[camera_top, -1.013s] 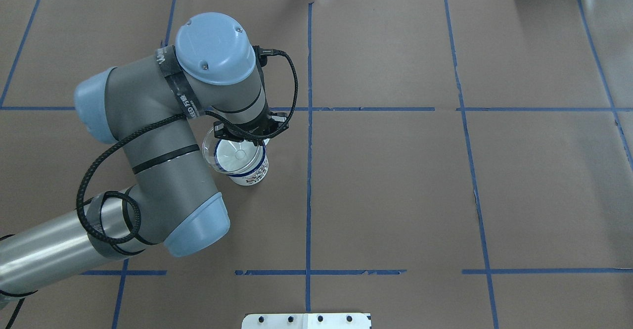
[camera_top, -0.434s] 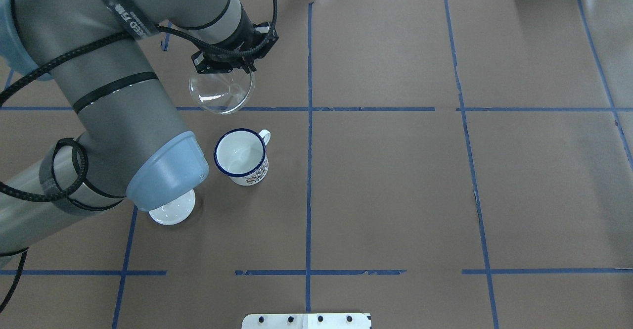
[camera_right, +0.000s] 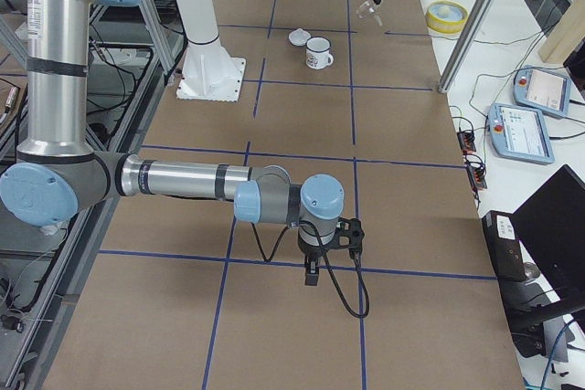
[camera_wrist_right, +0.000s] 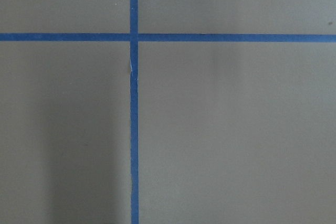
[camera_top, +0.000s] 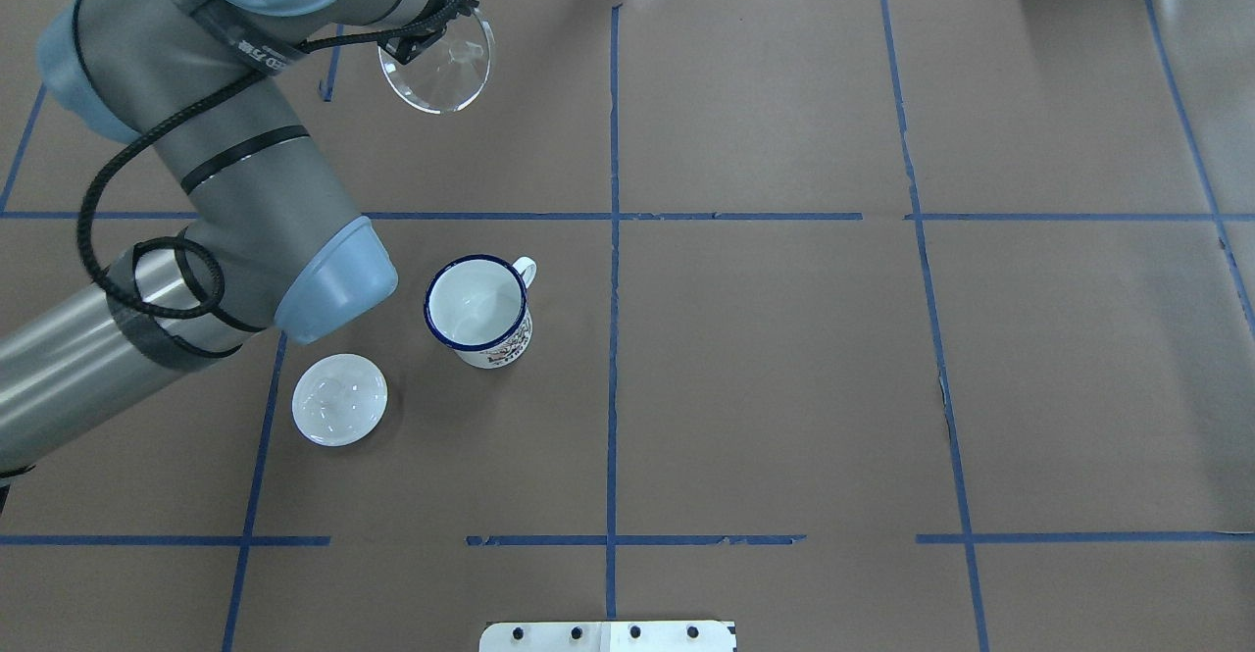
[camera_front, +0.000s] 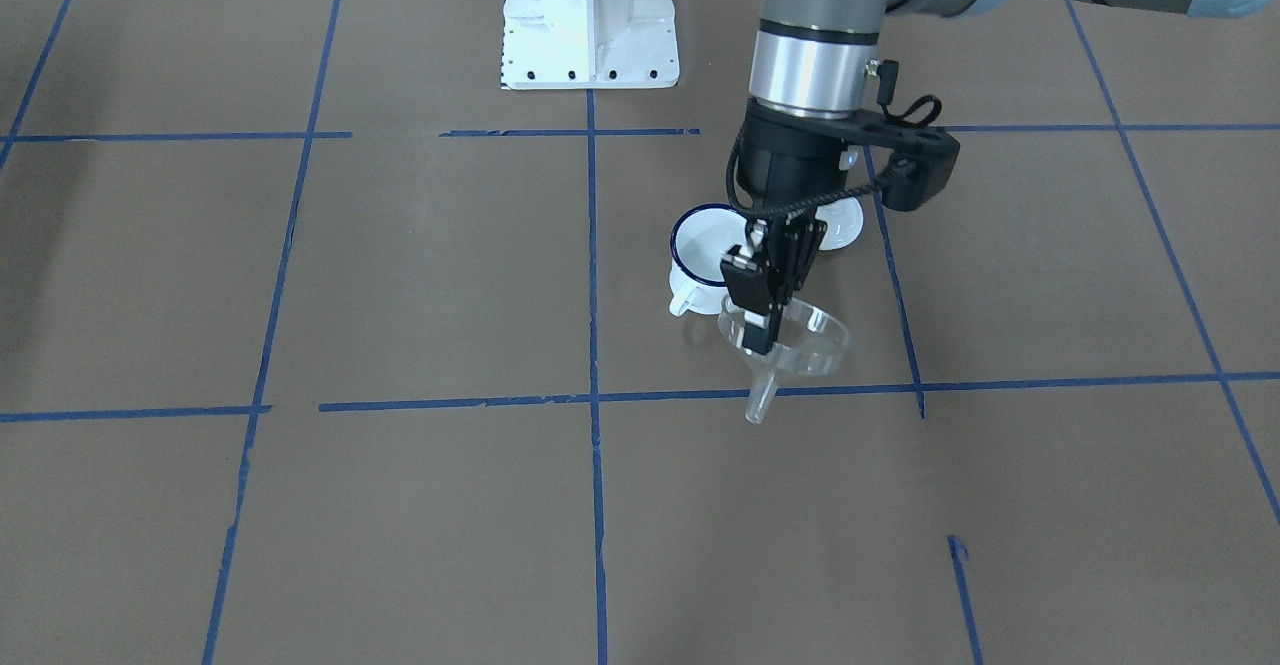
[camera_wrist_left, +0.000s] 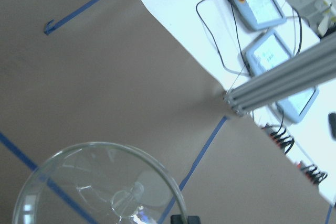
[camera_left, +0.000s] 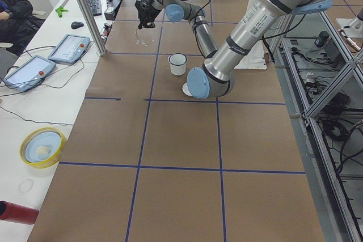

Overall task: Remove funnel from cup
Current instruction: 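Lift the glass funnel up out of the mug with the left gripper, then carry the funnel farther from the robot and set it down, opening the left gripper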

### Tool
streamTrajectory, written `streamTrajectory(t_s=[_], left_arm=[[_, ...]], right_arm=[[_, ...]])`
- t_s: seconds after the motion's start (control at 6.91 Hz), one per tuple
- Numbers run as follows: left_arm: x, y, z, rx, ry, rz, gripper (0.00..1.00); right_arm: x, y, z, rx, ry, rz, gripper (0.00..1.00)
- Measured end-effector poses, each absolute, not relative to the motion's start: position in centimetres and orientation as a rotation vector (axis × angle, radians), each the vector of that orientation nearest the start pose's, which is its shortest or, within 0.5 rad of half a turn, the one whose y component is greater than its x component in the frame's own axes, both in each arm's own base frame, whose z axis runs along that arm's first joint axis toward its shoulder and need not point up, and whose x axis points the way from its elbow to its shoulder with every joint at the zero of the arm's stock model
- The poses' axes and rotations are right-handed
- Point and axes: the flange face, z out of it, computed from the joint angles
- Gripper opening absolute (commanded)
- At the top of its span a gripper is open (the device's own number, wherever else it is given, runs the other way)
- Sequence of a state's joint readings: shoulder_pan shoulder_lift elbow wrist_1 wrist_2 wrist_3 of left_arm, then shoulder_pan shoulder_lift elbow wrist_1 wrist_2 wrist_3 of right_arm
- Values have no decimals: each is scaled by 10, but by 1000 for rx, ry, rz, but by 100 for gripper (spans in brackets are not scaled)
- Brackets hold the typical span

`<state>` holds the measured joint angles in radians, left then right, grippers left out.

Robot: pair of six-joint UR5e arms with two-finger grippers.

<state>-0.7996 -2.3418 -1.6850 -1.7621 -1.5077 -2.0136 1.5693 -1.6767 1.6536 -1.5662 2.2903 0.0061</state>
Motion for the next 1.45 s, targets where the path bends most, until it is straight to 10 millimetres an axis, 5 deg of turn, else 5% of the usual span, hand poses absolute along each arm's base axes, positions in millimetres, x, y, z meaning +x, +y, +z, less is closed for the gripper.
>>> streamTrajectory(t_s=[0.43, 0.72, 1.01, 1.16, 1.3, 1.45], left_arm=[[403, -664, 255, 395, 1151, -1442, 0], [415, -671, 336, 440, 1190, -1472, 0], [439, -657, 363, 436, 1185, -1481, 4], [447, -651, 371, 437, 1175, -1479, 33], [450, -649, 373, 440, 1170, -1474, 99], [451, -648, 373, 447, 1166, -1463, 100]], right_arm=[[67, -446, 671, -20, -719, 11, 100], [67, -446, 671, -20, -719, 11, 100], [67, -446, 671, -20, -719, 11, 100], [67, -446, 671, -20, -719, 11, 100], [67, -446, 671, -20, -719, 11, 100], [67, -446, 671, -20, -719, 11, 100]])
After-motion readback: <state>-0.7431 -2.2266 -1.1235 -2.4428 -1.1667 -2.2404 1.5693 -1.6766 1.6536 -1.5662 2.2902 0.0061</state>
